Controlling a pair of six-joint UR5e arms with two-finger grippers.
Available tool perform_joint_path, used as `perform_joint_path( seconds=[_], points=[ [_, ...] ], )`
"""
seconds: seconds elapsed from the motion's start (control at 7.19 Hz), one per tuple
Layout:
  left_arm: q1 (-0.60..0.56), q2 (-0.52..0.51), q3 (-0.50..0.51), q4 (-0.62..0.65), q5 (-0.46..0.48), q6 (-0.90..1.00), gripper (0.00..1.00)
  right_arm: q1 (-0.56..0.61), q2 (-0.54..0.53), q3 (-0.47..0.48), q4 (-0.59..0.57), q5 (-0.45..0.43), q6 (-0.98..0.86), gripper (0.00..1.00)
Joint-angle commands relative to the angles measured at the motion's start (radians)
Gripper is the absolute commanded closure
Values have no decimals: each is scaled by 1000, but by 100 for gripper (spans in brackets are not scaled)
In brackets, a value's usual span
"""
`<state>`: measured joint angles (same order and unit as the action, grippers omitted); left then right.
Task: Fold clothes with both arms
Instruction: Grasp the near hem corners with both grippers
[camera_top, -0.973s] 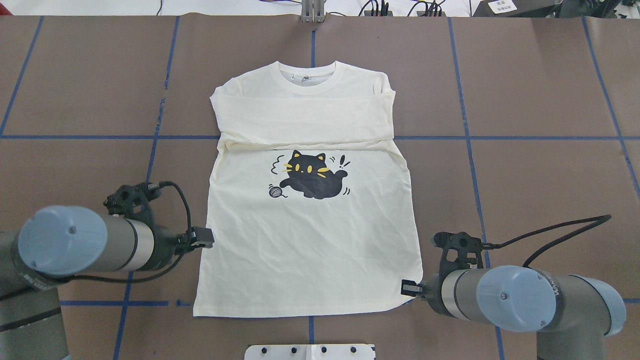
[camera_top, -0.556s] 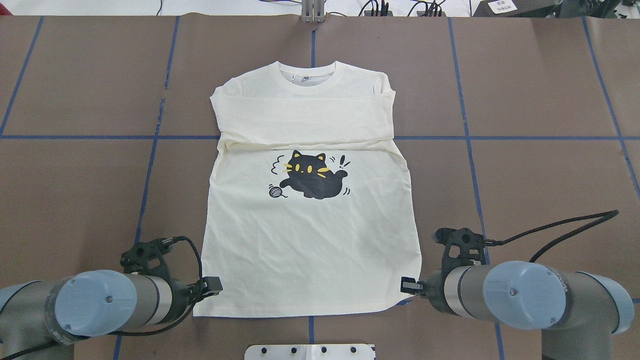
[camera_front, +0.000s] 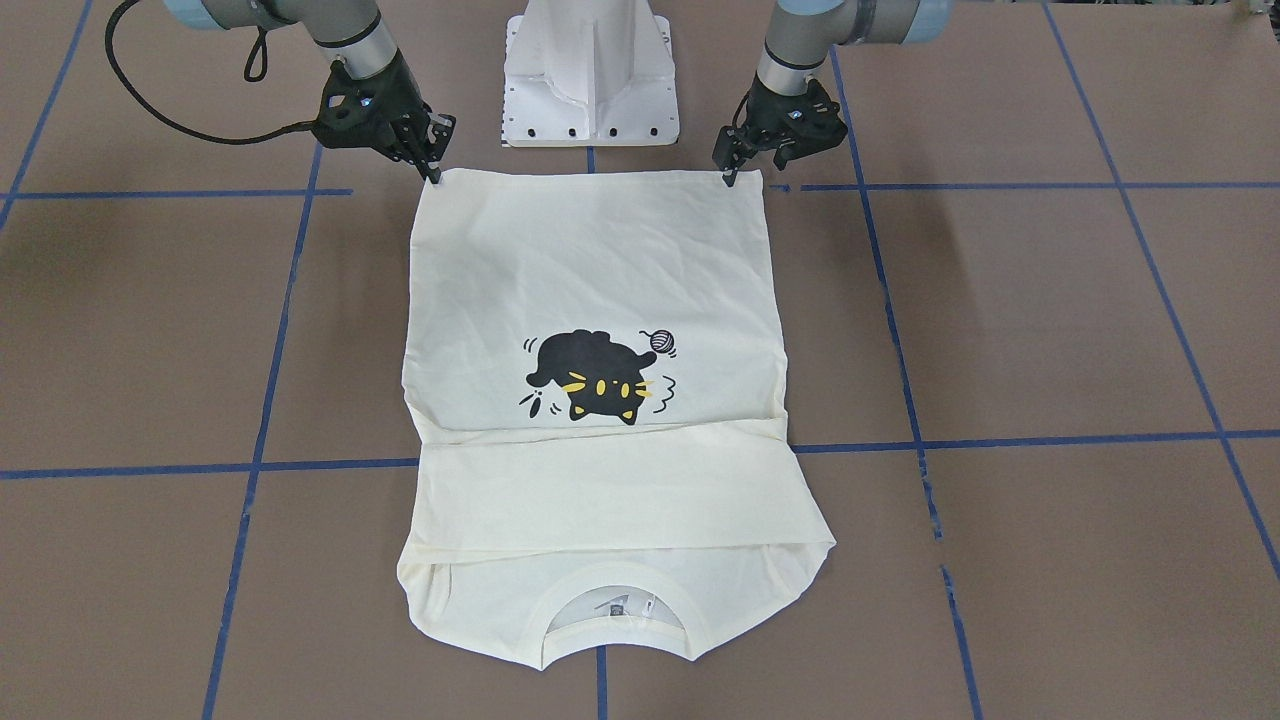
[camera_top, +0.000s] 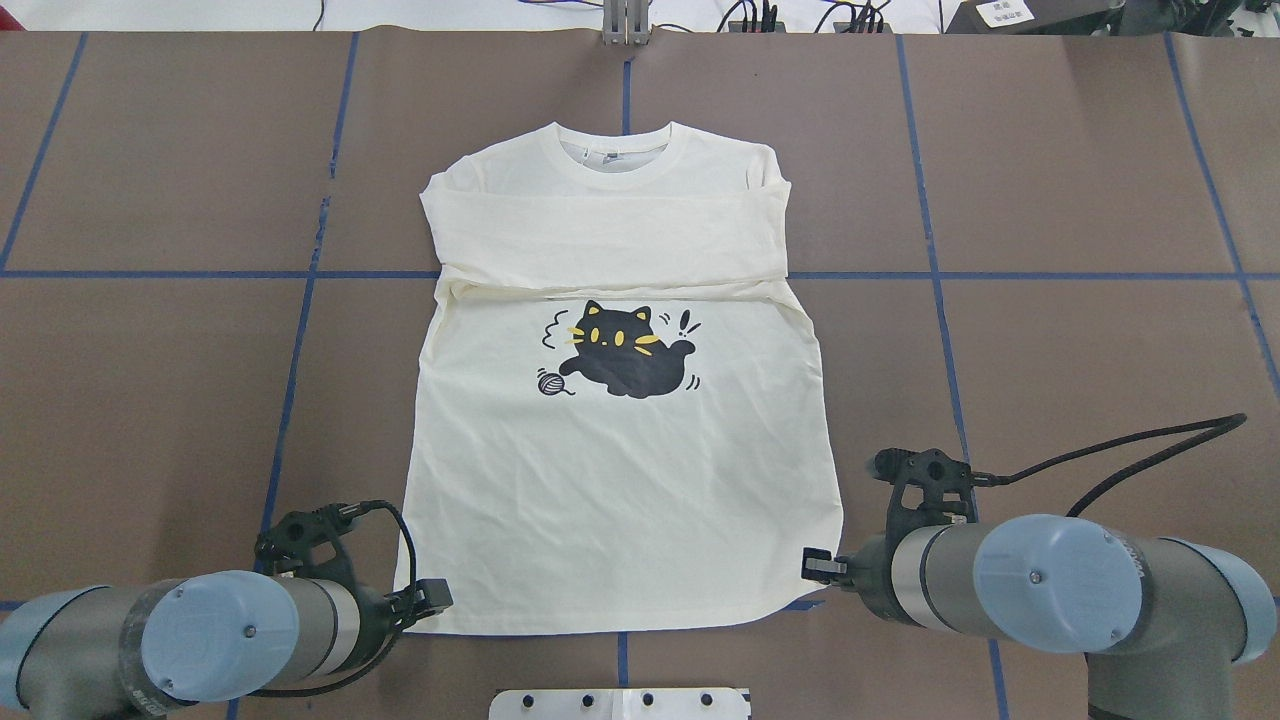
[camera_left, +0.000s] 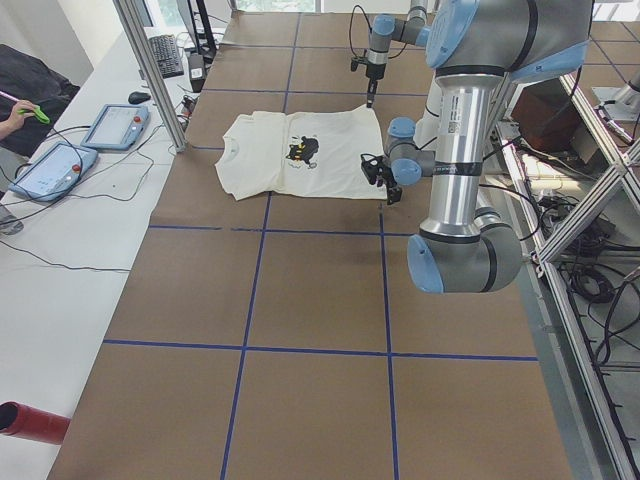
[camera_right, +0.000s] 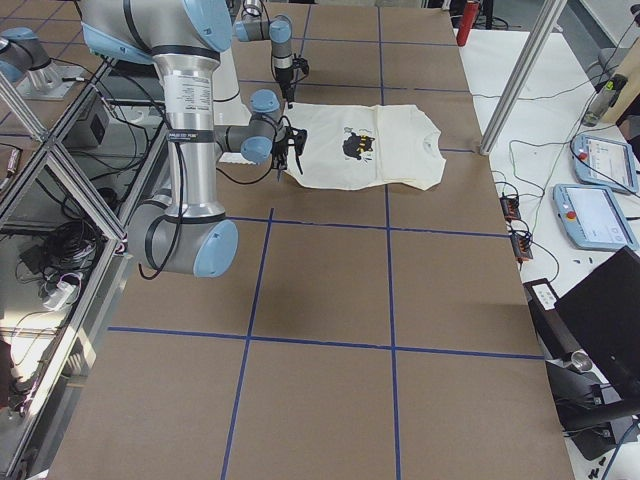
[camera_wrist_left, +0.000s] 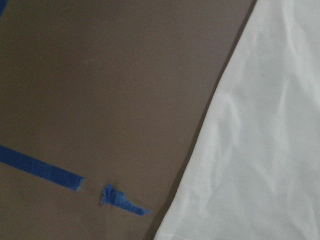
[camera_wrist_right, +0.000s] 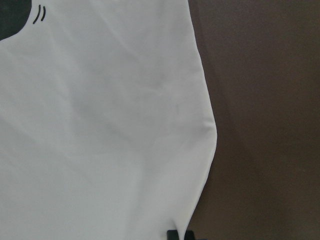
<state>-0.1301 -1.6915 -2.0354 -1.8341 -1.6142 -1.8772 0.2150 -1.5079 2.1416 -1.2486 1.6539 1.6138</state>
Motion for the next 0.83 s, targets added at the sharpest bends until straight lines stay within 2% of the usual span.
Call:
perform_joint_path(
  seconds=[0.0,0.56,0.7],
  points=[
    [0,-2,3,22,4,1,18,3,0,1,0,1,0,100],
    [-2,-25,-3,70,4,0,42,4,-3,-3,0,3,-2,100],
    [-2,-31,-2,73,4,0,52,6,-3,-3,0,3,-2,100]
  ],
)
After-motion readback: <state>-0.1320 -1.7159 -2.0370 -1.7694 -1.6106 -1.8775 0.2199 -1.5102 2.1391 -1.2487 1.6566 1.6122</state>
